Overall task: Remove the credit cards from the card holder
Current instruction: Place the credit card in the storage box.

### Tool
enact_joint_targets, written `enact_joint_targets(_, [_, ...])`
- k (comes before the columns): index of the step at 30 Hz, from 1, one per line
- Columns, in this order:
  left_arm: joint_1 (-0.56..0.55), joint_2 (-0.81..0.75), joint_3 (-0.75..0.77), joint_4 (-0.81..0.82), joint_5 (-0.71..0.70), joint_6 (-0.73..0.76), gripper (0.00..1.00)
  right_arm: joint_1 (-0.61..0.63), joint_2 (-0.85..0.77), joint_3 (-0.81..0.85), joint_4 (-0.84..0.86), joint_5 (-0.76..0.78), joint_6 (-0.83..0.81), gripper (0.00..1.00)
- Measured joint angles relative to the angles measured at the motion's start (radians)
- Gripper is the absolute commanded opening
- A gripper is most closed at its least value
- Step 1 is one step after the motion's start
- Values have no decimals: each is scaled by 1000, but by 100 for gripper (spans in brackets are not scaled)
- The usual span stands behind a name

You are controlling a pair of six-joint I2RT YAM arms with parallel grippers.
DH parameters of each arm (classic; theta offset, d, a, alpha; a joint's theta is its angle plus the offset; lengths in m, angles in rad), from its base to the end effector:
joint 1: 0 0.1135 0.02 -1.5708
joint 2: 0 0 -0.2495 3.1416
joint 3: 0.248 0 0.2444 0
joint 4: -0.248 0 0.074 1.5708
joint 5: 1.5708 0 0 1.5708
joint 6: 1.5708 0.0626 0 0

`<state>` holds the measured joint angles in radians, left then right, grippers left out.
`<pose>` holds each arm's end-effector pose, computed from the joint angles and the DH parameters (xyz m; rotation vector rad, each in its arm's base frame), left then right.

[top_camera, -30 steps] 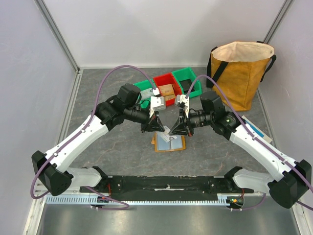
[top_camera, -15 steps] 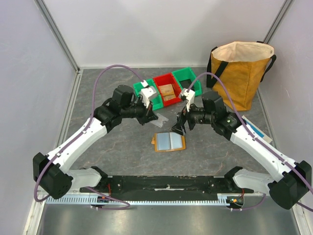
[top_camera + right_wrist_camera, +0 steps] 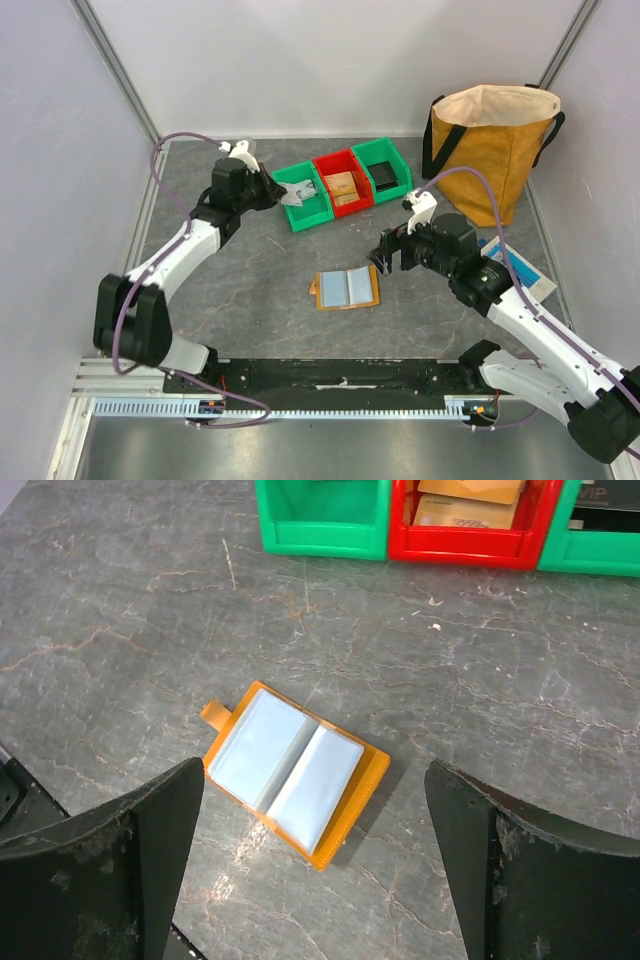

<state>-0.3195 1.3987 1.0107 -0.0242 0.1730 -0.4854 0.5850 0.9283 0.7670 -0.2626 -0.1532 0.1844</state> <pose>0.3228 -0.1181 0.2709 -0.0537 2.0425 -0.6854 0.1930 0.1393 0.2785 -0.5064 1.9848 0.6414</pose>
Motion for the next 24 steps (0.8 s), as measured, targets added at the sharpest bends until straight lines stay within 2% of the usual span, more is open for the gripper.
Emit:
enact_joint_targets(10, [43,396,219,58,-51,-224,6,0,-45,-58,30,39,24,98])
enact_joint_targets(16, [43,525,337,58,-92,-281,9,0,-45,-59,34,38,21,98])
enact_joint_targets(24, [43,603,375,67,-92,-338,12,0,-45,-60,38,38,7,98])
